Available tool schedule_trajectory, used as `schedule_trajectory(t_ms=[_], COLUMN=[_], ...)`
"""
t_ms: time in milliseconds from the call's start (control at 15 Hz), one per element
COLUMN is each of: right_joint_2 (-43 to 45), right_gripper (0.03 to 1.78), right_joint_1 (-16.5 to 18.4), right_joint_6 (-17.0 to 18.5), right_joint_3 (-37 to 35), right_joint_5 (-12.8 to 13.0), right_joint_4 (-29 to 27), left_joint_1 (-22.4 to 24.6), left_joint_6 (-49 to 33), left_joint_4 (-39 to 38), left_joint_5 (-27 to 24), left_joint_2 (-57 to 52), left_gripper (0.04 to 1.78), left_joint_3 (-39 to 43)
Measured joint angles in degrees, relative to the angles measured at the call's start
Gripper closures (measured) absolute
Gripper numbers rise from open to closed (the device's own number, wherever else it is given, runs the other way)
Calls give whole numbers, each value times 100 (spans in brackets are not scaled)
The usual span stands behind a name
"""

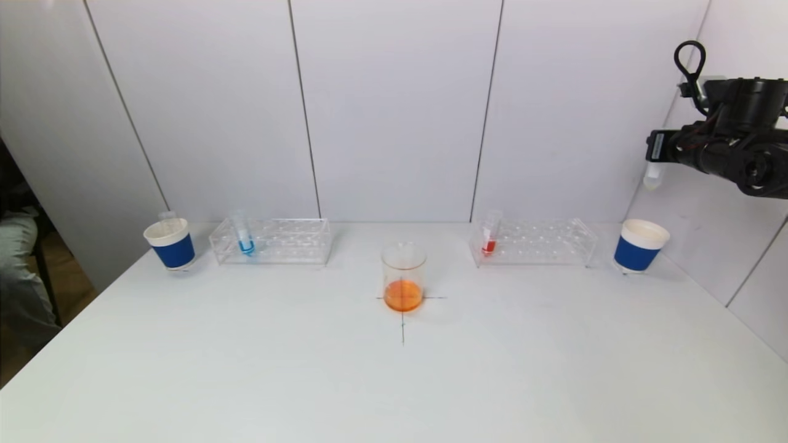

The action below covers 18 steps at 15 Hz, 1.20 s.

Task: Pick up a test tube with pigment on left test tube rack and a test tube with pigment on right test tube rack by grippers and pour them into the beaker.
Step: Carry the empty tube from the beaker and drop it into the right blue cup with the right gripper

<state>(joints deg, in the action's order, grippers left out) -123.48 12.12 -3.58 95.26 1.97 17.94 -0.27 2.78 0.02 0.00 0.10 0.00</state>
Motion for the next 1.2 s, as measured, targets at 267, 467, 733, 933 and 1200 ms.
schedule_trajectory(t_ms=[267,467,733,933,1200], right_joint_2=[-80,-161,-224,-238,-293], right_gripper=[133,133,133,133,133], right_joint_1=[55,74,78,89,124], right_joint_6=[-21,-10,-2,-5,-2], right_joint_3=[-507,-962,-1337,-1657,-2078], right_joint_5=[20,15,15,13,13], right_joint_4=[634,1159,1203,1562,2018], left_joint_1=[0,0,0,0,0], left_joint_6=[-2,2,2,0,2], left_joint_4=[-2,-2,-2,-2,-2], left_joint_5=[0,0,0,0,0], left_joint_2=[0,0,0,0,0], left_gripper=[6,6,6,6,6], left_joint_3=[0,0,0,0,0])
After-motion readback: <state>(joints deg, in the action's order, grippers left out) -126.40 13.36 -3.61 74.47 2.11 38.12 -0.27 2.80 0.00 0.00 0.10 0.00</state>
